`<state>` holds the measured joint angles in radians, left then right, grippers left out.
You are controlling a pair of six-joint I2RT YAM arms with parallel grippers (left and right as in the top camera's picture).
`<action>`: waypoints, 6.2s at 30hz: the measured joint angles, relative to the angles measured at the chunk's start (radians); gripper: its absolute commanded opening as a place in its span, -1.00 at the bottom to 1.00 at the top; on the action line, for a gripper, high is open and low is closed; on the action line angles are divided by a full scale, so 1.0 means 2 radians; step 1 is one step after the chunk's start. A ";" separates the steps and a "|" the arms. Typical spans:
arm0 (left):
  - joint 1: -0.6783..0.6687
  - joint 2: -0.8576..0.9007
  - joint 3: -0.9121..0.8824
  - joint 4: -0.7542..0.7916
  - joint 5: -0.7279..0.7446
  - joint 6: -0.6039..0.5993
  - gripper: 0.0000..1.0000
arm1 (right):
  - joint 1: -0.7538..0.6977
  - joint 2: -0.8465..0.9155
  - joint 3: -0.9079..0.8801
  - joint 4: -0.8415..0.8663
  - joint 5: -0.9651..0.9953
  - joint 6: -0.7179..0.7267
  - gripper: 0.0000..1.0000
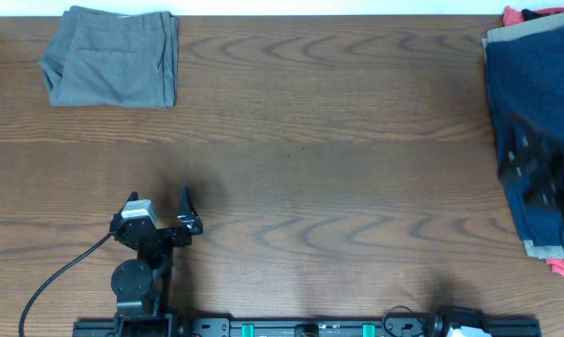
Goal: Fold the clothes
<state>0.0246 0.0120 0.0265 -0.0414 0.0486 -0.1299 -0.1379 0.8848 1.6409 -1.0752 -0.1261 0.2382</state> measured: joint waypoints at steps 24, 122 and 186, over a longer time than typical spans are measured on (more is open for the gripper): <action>0.000 0.000 0.000 0.000 0.000 0.000 0.96 | 0.081 -0.310 -0.322 0.143 0.000 0.004 0.99; 0.000 0.000 0.000 0.000 0.000 0.000 0.96 | 0.115 -0.436 -0.817 0.503 0.053 -0.176 0.98; 0.000 0.000 0.000 0.000 0.000 0.000 0.96 | 0.115 -0.436 -0.817 0.503 0.053 -0.177 0.98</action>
<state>0.0246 0.0120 0.0265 -0.0414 0.0479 -0.1299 0.0917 0.0120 0.0071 -0.0700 -0.0208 -0.1150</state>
